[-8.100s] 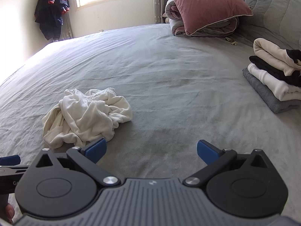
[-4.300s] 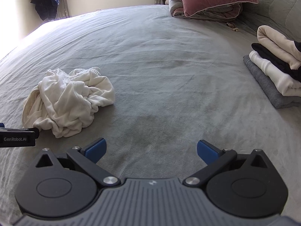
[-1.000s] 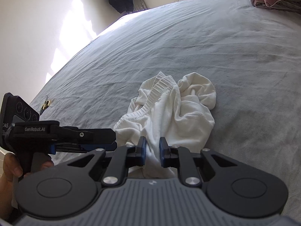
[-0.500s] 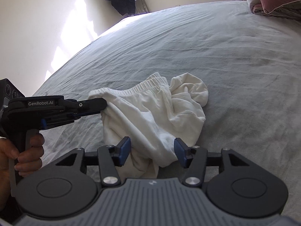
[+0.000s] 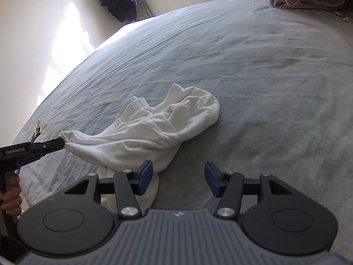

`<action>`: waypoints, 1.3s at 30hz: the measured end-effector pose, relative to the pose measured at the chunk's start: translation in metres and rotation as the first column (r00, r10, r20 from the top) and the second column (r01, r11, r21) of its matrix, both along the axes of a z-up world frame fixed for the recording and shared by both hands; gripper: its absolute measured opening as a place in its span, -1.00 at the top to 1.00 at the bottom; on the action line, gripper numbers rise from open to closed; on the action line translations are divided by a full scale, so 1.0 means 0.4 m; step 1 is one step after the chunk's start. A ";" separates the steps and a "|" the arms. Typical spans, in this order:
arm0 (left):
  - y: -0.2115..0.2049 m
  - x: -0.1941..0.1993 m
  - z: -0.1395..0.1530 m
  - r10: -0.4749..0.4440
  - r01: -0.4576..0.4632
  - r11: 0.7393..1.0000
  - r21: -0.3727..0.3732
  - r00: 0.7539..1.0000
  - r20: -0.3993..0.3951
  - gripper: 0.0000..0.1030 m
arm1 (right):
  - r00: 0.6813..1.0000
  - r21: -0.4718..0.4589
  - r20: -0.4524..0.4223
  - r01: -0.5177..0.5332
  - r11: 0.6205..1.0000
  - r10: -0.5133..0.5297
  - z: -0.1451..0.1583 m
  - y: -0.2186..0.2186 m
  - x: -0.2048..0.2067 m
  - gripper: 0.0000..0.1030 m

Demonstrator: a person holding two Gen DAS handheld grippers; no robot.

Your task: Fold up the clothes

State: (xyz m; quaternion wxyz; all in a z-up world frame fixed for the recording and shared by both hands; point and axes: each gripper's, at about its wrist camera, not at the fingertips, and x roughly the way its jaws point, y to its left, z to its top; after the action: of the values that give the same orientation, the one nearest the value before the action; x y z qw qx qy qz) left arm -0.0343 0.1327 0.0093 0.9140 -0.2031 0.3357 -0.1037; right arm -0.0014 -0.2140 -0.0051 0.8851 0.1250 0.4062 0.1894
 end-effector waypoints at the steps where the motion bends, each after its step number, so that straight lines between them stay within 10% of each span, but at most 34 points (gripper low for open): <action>1: 0.008 -0.004 0.001 -0.002 0.002 1.000 0.022 1.000 -0.006 0.99 | 1.000 0.002 -0.001 0.006 1.000 -0.006 -0.001 0.001 0.002 -0.10; 13: 0.099 -0.053 -0.042 -0.035 0.081 0.962 0.261 0.984 -0.175 0.99 | 0.999 0.013 -0.023 0.044 0.999 -0.044 -0.013 0.015 0.047 -0.10; 19: 0.105 -0.042 -0.044 -0.151 0.197 0.961 0.197 0.962 -0.226 0.93 | 0.997 0.028 -0.044 0.068 0.997 -0.067 -0.022 0.023 0.081 -0.10; 23: 0.115 -0.012 -0.007 -0.195 0.217 0.972 0.091 0.959 -0.205 0.25 | 0.996 0.054 -0.055 0.066 0.996 -0.063 -0.023 0.028 0.096 -0.10; 39: -0.041 0.276 -0.031 -0.147 0.143 0.989 -0.036 0.972 -0.184 -0.25 | 0.992 0.089 -0.099 0.084 0.992 -0.075 -0.040 0.018 0.122 -0.10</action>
State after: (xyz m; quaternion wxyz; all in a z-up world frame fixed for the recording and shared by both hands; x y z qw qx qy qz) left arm 0.0762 0.1163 -0.0030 0.8662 -0.1972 0.4323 -0.1543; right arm 0.0475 -0.2068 -0.0212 0.8647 0.1912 0.4335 0.1667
